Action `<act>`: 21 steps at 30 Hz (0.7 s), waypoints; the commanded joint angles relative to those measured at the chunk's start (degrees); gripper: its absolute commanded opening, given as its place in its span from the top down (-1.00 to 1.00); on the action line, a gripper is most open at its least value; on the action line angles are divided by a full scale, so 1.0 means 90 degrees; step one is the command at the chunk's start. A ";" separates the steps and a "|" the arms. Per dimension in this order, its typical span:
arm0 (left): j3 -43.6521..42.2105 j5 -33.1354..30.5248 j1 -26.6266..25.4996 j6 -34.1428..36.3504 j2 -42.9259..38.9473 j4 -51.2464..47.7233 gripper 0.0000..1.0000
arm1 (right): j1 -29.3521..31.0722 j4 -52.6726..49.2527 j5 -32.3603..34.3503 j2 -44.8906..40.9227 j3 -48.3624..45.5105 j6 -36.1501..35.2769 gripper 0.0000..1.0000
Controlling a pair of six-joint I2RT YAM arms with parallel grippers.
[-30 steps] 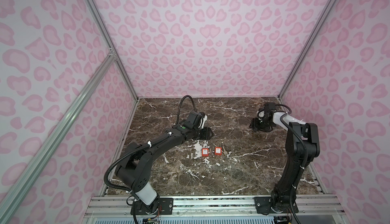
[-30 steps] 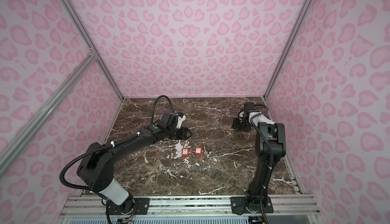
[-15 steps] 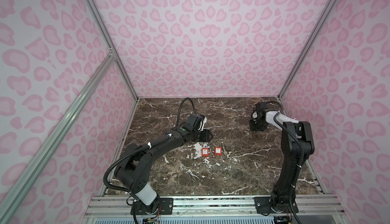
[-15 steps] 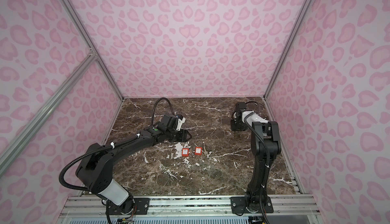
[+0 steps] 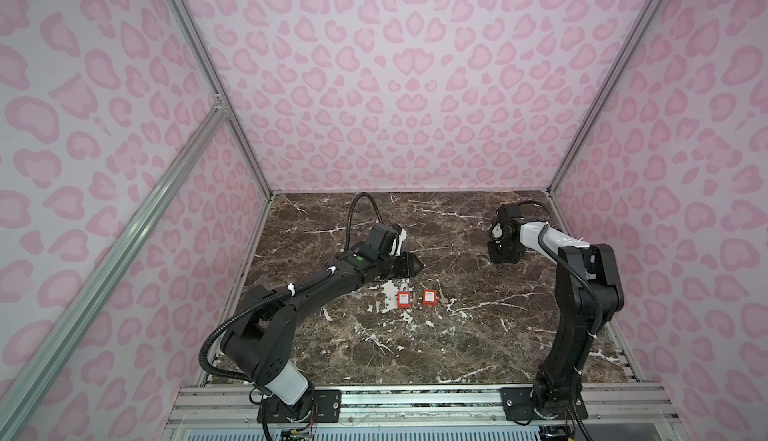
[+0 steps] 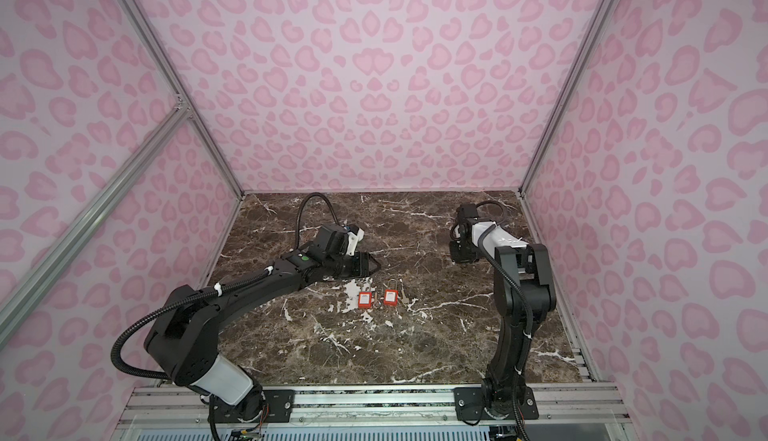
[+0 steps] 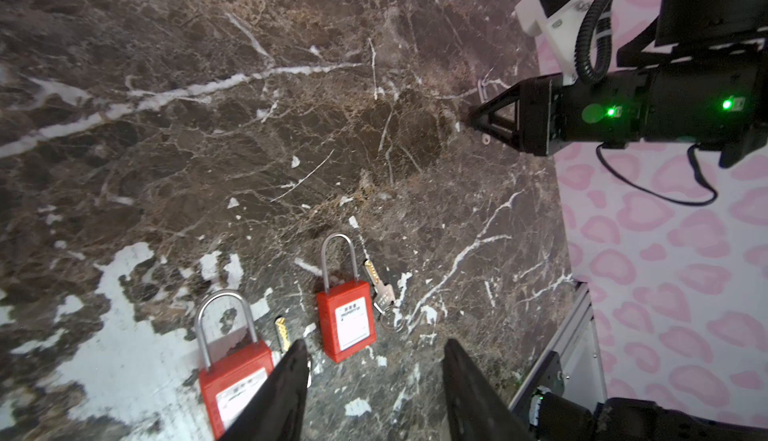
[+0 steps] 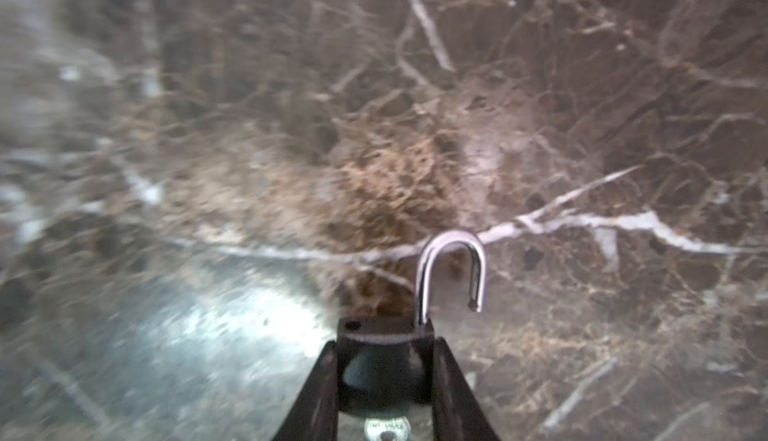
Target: Lock with the key
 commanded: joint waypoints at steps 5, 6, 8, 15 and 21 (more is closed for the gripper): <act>-0.0221 0.0539 0.0183 -0.0964 -0.0094 0.1082 -0.08 | 0.0973 0.0463 -0.1249 -0.1191 -0.0615 -0.0124 0.51; -0.0279 0.0606 0.0214 -0.1079 -0.0093 0.1226 -0.08 | 0.1128 0.0576 -0.1427 -0.1363 -0.0734 -0.0090 0.51; -0.0422 0.0739 0.0263 -0.1304 -0.0123 0.1553 -0.08 | 0.1407 0.0715 -0.1753 -0.1645 -0.0948 -0.0094 0.52; -0.0540 0.0830 0.0266 -0.1299 -0.0211 0.1598 -0.03 | 0.2315 0.1341 -0.2787 -0.2435 -0.1664 0.0049 0.53; -0.0683 0.0917 0.0246 -0.1293 -0.0217 0.1673 -0.01 | 0.2757 0.1377 -0.2724 -0.2582 -0.1679 -0.0076 0.55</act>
